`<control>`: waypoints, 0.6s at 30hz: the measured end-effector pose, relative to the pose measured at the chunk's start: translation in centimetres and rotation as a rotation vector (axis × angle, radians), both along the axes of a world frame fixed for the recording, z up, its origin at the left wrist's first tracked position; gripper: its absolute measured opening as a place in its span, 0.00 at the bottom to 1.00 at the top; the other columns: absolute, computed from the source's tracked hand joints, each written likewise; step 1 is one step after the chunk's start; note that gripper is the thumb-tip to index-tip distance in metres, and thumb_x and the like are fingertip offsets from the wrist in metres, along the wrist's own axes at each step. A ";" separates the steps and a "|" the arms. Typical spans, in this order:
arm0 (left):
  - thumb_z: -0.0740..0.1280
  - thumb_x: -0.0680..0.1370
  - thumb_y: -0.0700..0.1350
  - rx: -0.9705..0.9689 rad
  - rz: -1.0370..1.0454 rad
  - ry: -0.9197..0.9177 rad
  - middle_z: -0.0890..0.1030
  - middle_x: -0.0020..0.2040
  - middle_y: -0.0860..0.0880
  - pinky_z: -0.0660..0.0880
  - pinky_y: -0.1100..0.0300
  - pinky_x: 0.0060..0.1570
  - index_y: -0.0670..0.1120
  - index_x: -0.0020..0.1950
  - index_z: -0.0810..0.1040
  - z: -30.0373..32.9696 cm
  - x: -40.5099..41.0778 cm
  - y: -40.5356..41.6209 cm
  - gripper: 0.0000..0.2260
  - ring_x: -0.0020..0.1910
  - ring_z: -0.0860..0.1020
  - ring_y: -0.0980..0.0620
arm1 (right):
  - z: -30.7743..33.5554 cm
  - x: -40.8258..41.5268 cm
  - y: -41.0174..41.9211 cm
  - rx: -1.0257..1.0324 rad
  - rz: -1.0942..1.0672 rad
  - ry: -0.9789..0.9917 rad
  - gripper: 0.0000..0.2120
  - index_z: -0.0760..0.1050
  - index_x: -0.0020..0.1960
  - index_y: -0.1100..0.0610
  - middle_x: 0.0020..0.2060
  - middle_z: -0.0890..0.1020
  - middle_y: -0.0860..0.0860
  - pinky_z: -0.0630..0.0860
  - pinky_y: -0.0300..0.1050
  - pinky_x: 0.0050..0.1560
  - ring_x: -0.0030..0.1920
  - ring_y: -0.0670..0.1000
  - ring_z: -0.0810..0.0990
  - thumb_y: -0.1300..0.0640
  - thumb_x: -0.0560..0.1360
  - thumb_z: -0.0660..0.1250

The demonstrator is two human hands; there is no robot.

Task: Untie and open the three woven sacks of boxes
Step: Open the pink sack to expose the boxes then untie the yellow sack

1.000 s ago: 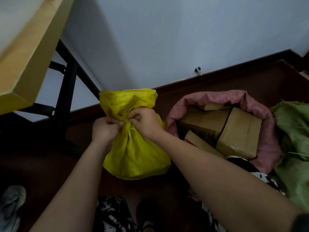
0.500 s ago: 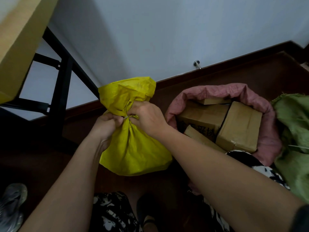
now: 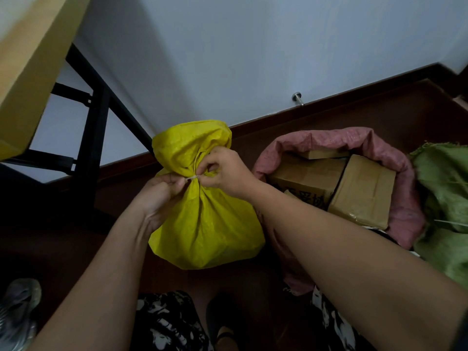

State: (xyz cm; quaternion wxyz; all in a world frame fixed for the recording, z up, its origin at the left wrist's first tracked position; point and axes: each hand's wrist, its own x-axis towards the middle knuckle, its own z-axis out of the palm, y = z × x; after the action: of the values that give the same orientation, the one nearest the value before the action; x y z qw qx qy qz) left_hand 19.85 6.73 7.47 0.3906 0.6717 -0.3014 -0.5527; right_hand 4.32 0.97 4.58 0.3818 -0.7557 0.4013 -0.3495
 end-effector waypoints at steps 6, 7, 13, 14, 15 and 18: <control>0.61 0.78 0.32 0.013 0.120 -0.030 0.78 0.39 0.43 0.78 0.64 0.35 0.41 0.41 0.75 0.7 -1.2 -0.2 0.08 0.38 0.77 0.50 | 0.0 -0.4 0.2 0.099 -0.010 -0.060 0.05 0.84 0.43 0.64 0.33 0.75 0.40 0.77 0.33 0.42 0.35 0.41 0.76 0.67 0.67 0.75; 0.62 0.77 0.31 0.010 0.132 -0.055 0.78 0.38 0.43 0.78 0.64 0.32 0.41 0.40 0.75 0.8 -1.2 -0.3 0.08 0.37 0.77 0.50 | -0.2 -0.4 0.2 0.127 -0.020 -0.075 0.05 0.84 0.43 0.64 0.33 0.76 0.40 0.75 0.29 0.39 0.35 0.40 0.76 0.66 0.67 0.75; 0.74 0.70 0.39 -0.213 -0.029 -0.663 0.79 0.35 0.49 0.72 0.59 0.41 0.48 0.33 0.80 1.6 -1.0 -0.2 0.08 0.38 0.76 0.53 | -0.7 -0.3 -0.1 0.229 -0.042 -0.105 0.06 0.85 0.44 0.62 0.35 0.80 0.49 0.72 0.30 0.37 0.35 0.44 0.77 0.65 0.67 0.76; 0.75 0.69 0.40 -0.269 -0.064 -0.713 0.80 0.36 0.49 0.72 0.60 0.41 0.49 0.33 0.80 1.8 -1.0 0.0 0.08 0.38 0.77 0.54 | -0.8 -0.2 -0.1 0.235 -0.045 -0.114 0.06 0.85 0.44 0.62 0.35 0.81 0.50 0.73 0.32 0.37 0.36 0.45 0.78 0.65 0.67 0.76; 0.76 0.69 0.40 -0.306 -0.099 -0.714 0.81 0.37 0.49 0.73 0.60 0.41 0.49 0.34 0.81 1.9 -1.0 0.2 0.07 0.38 0.78 0.54 | -0.8 -0.2 -0.2 0.244 -0.048 -0.125 0.06 0.85 0.44 0.63 0.36 0.82 0.51 0.74 0.33 0.38 0.37 0.45 0.78 0.65 0.67 0.76; 0.75 0.70 0.38 -0.362 -0.178 -0.648 0.82 0.41 0.52 0.75 0.62 0.42 0.52 0.39 0.83 2.2 -1.2 0.6 0.08 0.41 0.80 0.56 | -0.8 -0.2 -0.3 0.276 -0.057 -0.152 0.06 0.84 0.44 0.64 0.35 0.82 0.53 0.75 0.37 0.40 0.34 0.44 0.78 0.66 0.67 0.76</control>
State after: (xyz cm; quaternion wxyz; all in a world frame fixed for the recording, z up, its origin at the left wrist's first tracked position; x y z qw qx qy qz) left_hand 18.65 7.34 9.65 0.3378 0.7028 -0.5593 -0.2812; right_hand 4.13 0.67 3.75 0.5012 -0.6558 0.4365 -0.3580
